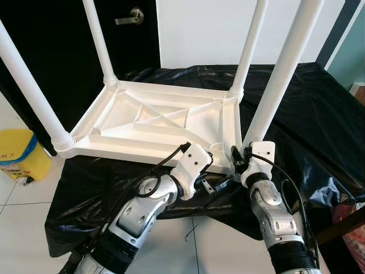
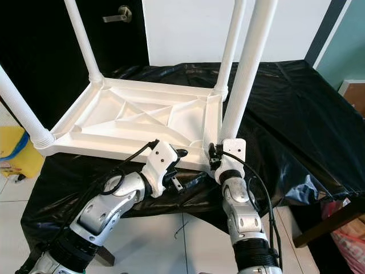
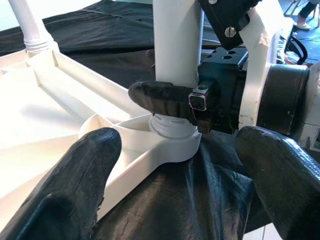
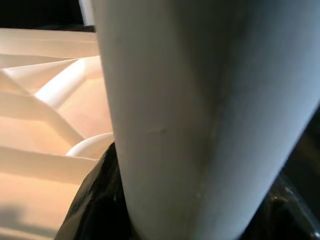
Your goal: Building children table
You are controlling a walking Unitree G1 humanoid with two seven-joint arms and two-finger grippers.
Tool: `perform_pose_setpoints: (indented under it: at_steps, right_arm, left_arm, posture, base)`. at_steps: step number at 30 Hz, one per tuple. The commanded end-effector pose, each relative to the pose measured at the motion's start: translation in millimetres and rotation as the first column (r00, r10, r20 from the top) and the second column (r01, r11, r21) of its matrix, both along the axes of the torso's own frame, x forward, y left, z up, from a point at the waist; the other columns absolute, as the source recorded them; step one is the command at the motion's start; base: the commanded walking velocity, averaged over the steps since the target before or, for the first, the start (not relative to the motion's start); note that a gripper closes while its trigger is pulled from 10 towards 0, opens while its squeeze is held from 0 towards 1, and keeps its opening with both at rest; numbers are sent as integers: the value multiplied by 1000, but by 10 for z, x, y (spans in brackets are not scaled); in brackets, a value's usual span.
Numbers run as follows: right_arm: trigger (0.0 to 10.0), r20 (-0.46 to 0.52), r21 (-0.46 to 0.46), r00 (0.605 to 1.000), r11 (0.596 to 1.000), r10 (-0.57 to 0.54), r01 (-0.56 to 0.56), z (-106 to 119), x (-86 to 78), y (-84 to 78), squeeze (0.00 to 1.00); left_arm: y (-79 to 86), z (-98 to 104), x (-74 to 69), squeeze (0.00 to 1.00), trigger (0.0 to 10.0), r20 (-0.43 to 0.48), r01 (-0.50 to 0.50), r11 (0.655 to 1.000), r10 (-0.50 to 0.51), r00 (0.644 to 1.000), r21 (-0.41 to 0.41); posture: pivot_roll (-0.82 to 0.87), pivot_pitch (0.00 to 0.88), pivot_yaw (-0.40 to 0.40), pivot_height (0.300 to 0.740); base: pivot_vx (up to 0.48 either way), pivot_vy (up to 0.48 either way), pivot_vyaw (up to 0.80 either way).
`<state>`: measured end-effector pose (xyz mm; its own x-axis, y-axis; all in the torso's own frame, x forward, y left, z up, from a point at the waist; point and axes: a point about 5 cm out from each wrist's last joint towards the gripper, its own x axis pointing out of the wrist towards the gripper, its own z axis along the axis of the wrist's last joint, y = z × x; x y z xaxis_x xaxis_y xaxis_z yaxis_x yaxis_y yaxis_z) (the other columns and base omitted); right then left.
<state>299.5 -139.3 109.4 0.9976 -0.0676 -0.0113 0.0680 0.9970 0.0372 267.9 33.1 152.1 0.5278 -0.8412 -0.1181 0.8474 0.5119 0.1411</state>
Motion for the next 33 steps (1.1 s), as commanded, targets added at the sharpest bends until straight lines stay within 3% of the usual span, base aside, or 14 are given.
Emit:
perform_pose_setpoints:
  at_steps: [1, 9, 10, 11, 12, 24, 26, 30, 31, 33]
  right_arm:
    - [10000, -105, 5, 993, 999, -46, 47, -212, -93, -29, 0]
    - [10000, -97, 12, 993, 997, -69, 70, -178, -99, 0, 0]
    - [10000, -89, 8, 994, 997, -69, 70, -163, -96, 7, 737]
    - [10000, -83, 6, 994, 998, -70, 70, -153, -94, 11, 737]
    - [10000, -73, 12, 995, 998, -60, 62, -139, -87, 13, 1000]
    - [10000, 8, -13, 988, 988, 154, -154, 31, -22, -148, 1000]
    - [10000, 25, -43, 953, 953, 301, -299, 114, 3, -238, 1000]
    - [10000, 14, -48, 908, 907, 419, -418, 180, 38, -282, 1000]
    - [10000, -14, -74, 853, 851, 521, -521, 209, 70, -284, 255]
    - [10000, -25, -80, 832, 829, 554, -554, 214, 78, -282, 255]
  left_arm:
    - [-33, -20, -57, 0, 10000, -12, 83, 997, -83, 996, 4]
    - [-29, -7, -36, 0, 10000, -8, 90, 996, -90, 996, 11]
    - [-30, -7, -37, 0, 10000, -8, 92, 996, -92, 996, 11]
    - [-32, -7, -39, 0, 10000, -7, 93, 996, -93, 996, 11]
    - [-33, -6, -38, 0, 10000, -8, 94, 996, -94, 996, 11]
    - [-30, 2, -35, 0, 10000, -9, 95, 995, -95, 995, 12]
    - [-23, 6, -32, 0, 10000, -9, 92, 996, -92, 996, 12]
    - [-20, 11, -36, 0, 10000, -9, 92, 996, -92, 996, 11]
    - [-19, 14, -35, 0, 10000, -10, 90, 996, -90, 996, 11]
    - [-19, 16, -33, 0, 10000, -11, 89, 996, -89, 996, 10]
  posture:
    - [-122, 16, -29, 740]
    - [-128, 13, -19, 740]
    - [-129, 14, -18, 740]
    - [-129, 13, -18, 740]
    - [-129, 13, -18, 740]
    - [-132, 26, -14, 740]
    - [-131, 31, -12, 740]
    - [-132, 34, -11, 740]
    - [-129, 44, -9, 740]
    - [-128, 45, -9, 740]
  base:
    - [0, 0, 0]
    - [0, 0, 0]
    - [0, 0, 0]
    - [0, 0, 0]
    - [0, 0, 0]
    - [0, 0, 0]
    - [0, 0, 0]
    - [0, 0, 0]
    - [0, 0, 0]
    - [0, 0, 0]
